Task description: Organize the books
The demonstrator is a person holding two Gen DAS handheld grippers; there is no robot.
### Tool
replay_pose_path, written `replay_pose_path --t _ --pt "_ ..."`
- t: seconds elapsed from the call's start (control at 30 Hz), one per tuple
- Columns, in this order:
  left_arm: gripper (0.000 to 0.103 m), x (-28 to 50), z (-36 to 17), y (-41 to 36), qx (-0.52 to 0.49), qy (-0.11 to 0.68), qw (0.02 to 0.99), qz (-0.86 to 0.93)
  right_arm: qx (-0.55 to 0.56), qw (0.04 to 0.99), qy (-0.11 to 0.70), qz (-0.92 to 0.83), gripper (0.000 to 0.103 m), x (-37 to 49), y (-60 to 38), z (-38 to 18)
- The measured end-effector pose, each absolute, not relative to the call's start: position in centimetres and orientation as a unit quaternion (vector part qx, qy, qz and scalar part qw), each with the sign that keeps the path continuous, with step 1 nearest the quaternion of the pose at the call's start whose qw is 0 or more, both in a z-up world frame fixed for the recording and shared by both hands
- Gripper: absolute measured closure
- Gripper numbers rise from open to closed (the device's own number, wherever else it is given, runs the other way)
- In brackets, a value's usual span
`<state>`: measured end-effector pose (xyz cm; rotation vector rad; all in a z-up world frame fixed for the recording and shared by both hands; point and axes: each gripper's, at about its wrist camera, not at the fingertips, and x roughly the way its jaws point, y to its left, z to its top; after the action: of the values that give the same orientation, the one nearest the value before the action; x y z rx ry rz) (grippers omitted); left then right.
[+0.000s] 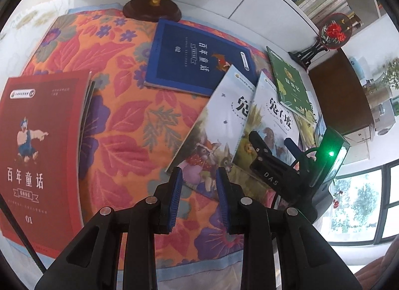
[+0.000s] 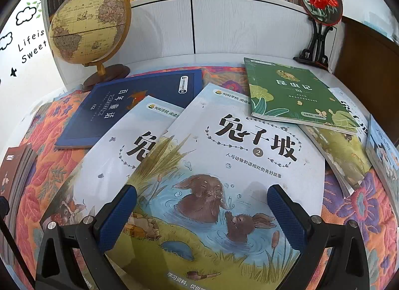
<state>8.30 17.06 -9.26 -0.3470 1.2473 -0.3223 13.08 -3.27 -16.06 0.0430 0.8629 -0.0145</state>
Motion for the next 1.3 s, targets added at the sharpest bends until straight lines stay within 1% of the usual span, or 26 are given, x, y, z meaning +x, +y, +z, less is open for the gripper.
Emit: replay_pose_path --t 0.57,1.3 --pt "0.078 7.5 -9.5 21.6 -0.179 0.572 0.79 -0.13 0.021 0.908 0.417 -0.007 0.0 13.1 -3.3 -16.1" --pt "0.077 7.4 -9.8 20.7 -0.167 0.579 0.786 -0.137 0.021 0.908 0.417 -0.007 0.0 13.1 -3.3 -16.1"
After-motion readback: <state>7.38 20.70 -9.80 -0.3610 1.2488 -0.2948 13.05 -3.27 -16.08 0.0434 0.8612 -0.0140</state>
